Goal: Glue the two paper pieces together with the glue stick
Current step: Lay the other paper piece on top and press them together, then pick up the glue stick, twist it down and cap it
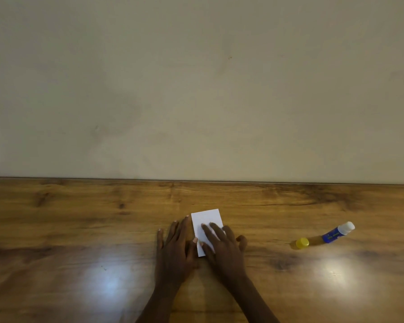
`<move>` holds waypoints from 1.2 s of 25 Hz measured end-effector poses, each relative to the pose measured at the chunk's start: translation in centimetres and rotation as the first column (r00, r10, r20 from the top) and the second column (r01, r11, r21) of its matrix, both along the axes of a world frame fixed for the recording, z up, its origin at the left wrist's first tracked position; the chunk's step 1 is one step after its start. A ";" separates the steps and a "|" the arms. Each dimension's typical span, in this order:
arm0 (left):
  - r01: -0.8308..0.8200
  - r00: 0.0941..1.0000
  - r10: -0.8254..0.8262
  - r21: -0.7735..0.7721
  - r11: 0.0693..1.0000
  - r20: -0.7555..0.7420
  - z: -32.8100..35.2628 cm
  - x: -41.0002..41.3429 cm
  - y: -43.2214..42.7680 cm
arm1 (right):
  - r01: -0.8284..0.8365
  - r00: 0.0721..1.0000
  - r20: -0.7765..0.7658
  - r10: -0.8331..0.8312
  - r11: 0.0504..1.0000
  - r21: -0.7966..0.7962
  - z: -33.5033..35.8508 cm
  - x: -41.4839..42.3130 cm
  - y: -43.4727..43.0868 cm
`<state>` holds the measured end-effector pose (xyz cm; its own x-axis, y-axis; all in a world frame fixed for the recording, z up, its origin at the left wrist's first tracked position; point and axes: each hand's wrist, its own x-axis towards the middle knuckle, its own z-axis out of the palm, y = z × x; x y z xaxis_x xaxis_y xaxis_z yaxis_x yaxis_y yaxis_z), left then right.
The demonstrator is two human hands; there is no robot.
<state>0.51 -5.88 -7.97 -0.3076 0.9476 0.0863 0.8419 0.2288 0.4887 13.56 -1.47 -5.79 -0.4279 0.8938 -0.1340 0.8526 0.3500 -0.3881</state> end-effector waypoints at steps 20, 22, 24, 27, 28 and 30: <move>0.021 0.998 -0.019 -0.031 0.999 0.065 0.8 -0.1 -0.2 | 0.420 0.864 -0.368 -0.343 0.895 0.153 4.7 3.6 4.8; 0.024 0.999 -0.023 -0.028 0.999 0.030 1.5 0.8 -0.2 | 0.525 0.800 -0.500 -0.332 0.792 0.313 6.7 7.2 4.7; 0.117 0.992 -0.119 0.036 0.992 0.038 2.7 3.8 0.5 | 0.628 0.730 -0.599 -0.328 0.667 0.401 8.2 12.0 5.2; 0.339 0.905 -0.336 0.035 0.940 0.261 4.7 11.4 3.3 | 0.734 0.584 -0.703 -0.406 0.635 0.242 8.5 18.7 5.4; 0.364 0.864 -0.342 0.011 0.931 0.370 5.2 14.1 4.4 | 0.730 0.530 -0.729 -0.434 0.671 0.131 7.9 20.3 5.3; 0.348 0.822 -0.280 -0.047 0.937 0.496 5.5 18.5 6.5 | 0.648 0.473 -0.739 -0.479 0.758 -0.076 6.3 22.8 5.2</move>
<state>18.97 0.66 -2.42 0.0376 0.9918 -0.1222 0.5509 0.0814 0.8306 36.32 3.72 0.49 0.2963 0.9418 0.1586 0.3984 0.0290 -0.9167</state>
